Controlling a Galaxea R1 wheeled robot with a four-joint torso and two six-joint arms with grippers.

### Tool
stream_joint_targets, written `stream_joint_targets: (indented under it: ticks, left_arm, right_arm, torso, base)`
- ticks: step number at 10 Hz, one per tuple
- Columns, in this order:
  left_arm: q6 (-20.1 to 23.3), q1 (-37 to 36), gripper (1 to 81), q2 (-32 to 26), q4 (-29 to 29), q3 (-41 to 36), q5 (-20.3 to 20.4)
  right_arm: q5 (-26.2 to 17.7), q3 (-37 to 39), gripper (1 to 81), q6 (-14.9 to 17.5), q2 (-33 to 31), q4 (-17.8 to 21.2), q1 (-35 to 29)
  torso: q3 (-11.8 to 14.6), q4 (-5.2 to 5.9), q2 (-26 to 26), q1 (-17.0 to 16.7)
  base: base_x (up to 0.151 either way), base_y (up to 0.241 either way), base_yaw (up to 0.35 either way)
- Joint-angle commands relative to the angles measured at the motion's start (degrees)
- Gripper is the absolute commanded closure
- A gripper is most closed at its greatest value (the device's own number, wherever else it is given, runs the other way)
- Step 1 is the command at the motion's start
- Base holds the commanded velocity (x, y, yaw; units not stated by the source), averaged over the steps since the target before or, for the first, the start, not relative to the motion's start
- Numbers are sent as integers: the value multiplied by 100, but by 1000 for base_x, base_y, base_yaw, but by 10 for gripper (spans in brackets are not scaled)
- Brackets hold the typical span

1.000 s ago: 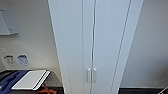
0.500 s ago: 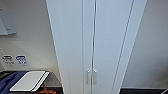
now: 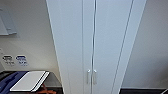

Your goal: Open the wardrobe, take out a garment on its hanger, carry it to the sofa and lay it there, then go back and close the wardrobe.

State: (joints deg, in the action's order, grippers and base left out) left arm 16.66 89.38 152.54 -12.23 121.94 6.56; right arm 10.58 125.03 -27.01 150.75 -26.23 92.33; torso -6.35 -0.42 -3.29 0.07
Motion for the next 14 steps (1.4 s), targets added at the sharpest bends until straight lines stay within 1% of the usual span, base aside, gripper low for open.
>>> stream_joint_targets:
  ticks: [1, 3, 6, 8, 10, 11, 13, 14]
  left_arm:
    - [30, -477, 10, -918, 19, -1111, -331]
    - [38, -724, 10, -1512, 45, -1942, -348]
    - [232, -1285, 10, -2401, 115, -3024, -357]
    - [232, -1743, 10, -3080, 159, -3871, -313]
    - [232, -2271, 10, -3596, 614, -4439, -365]
    - [232, -2499, 10, -3765, 774, -4678, -331]
    - [214, -3211, 10, -3897, 757, -4864, -375]
    - [171, -3571, 10, -3958, 731, -4951, -426]
  right_arm:
    - [-170, -1588, 10, -23, -1290, -84, -482]
    - [-170, -2594, 10, -6, -2096, -75, -843]
    - [-179, -4133, 10, 21, -3160, -128, -1518]
    - [-232, -4998, 10, 21, -3725, -233, -2047]
    - [-310, -5592, 10, 21, -4205, -391, -2697]
    - [-337, -5806, 10, 21, -4392, -418, -3039]
    - [-443, -6000, 10, -23, -4498, -338, -3847]
    - [-757, -6183, 10, -50, -4516, -347, -4252]
  torso:
    - [-2, 0, 0, 0]
    - [-2, 0, 0, 0]
    - [-2, 0, 0, 0]
    - [-2, 0, 0, 0]
    - [-4, 0, 2, 2]
    - [-4, 0, 2, 2]
    - [-6, 0, 2, 2]
    - [-9, 0, 5, 4]
  base:
    - [0, 0, 0]
    - [0, 0, 0]
    - [0, 0, 0]
    - [0, 0, 0]
    - [0, 0, 0]
    - [0, 0, 0]
    - [0, 0, 0]
    - [0, 0, 0]
